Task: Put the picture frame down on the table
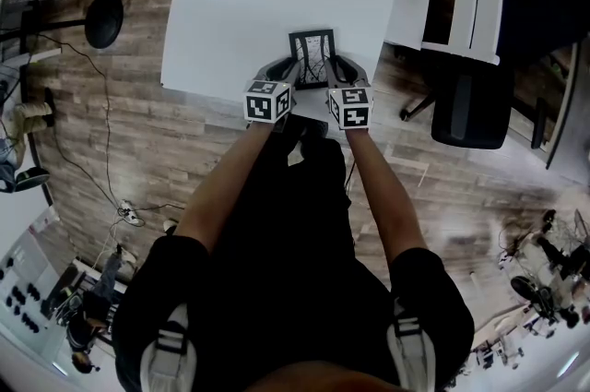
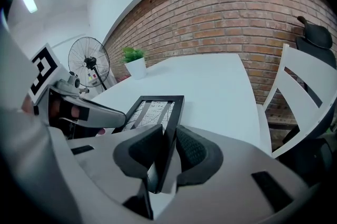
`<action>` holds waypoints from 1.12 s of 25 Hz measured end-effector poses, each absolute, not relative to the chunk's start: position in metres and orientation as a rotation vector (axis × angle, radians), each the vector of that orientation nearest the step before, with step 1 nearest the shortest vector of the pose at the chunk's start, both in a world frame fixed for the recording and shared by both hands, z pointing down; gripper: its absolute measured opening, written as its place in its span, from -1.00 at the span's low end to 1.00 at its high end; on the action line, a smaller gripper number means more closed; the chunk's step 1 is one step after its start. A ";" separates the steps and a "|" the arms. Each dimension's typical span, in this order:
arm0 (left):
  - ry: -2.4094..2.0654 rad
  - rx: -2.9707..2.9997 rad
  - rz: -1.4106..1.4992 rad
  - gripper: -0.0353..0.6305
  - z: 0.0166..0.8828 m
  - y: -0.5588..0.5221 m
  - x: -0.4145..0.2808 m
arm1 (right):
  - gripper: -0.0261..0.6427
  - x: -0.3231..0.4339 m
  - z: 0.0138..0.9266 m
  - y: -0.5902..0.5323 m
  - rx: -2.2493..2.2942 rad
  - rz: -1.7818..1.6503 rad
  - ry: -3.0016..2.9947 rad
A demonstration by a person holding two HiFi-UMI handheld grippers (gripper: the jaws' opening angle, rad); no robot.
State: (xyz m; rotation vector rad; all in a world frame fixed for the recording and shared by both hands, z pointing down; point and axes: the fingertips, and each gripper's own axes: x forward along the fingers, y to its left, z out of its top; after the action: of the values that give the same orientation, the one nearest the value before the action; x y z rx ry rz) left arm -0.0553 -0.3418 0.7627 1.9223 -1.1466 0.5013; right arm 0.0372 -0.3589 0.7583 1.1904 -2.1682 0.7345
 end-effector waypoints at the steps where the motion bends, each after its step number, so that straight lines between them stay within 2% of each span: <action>1: -1.146 1.921 0.502 -0.66 0.764 -0.342 -0.055 | -0.68 0.037 0.759 -0.359 1.190 0.731 -2.165; 12: -1.142 1.919 0.505 -0.65 0.766 -0.343 -0.056 | -0.67 0.036 0.760 -0.360 1.185 0.670 -2.151; 18: -1.146 1.924 0.469 -0.64 0.760 -0.344 -0.057 | -0.59 0.040 0.751 -0.361 1.215 0.618 -2.152; 22: -1.176 1.955 0.442 -0.63 0.747 -0.346 -0.060 | -0.63 0.042 0.737 -0.359 1.224 0.603 -2.180; 28: -1.207 2.010 0.422 -0.63 0.713 -0.337 -0.057 | -0.80 0.042 0.707 -0.346 1.210 0.529 -2.213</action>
State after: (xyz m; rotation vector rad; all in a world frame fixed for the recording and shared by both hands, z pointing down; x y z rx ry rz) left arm -0.0569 -0.3372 0.7129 2.0100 -1.2069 0.4220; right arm 0.0424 -0.3456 0.7065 1.2101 -2.2126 0.5290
